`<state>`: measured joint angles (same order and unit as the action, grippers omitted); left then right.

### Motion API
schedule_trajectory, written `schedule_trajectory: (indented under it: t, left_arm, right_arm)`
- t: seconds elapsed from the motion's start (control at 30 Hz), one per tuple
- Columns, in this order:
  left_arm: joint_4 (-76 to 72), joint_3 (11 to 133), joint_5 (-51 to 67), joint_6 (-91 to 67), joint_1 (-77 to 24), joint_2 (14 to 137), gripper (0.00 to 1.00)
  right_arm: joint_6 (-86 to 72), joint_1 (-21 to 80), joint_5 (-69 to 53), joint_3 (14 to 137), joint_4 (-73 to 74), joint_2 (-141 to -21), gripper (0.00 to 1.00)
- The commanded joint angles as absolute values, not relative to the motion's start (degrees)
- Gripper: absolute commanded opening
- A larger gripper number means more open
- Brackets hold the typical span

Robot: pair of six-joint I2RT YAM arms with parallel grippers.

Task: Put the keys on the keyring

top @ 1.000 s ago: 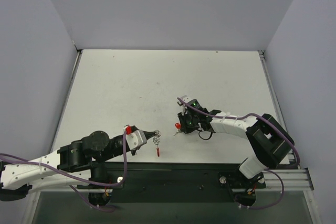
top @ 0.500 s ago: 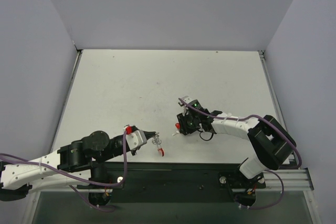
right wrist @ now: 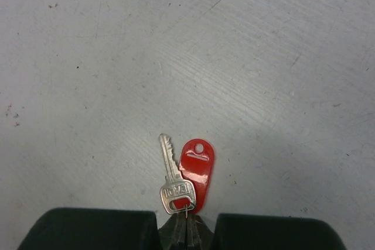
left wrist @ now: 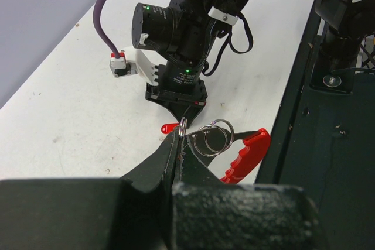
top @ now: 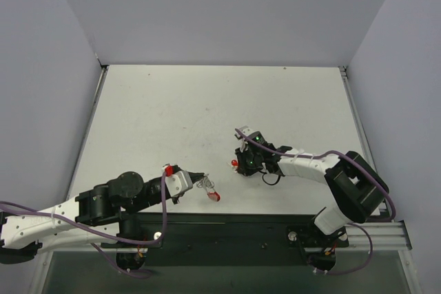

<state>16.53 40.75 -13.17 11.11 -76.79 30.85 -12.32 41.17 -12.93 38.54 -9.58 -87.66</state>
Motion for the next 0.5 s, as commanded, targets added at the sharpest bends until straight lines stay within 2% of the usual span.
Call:
schedule_trajectory:
  t: [0.0, 0.2, 0.47]
  left_arm:
    - [13.7, 42.3, -12.9, 10.3, -76.9, 30.4, 0.0]
    - [13.5, 42.2, -13.0, 10.2, -76.9, 30.6, 0.0]
    - [14.2, 43.4, -12.6, 11.3, -77.0, 31.3, 0.0]
  right_arm:
    - [-12.6, 40.8, -12.9, 37.6, -9.2, -86.1, 0.0]
    - [-9.4, 40.8, -16.6, 38.3, -6.2, -76.7, 0.0]
    - [-0.5, 41.0, -35.7, 41.4, 1.7, -61.5, 0.0]
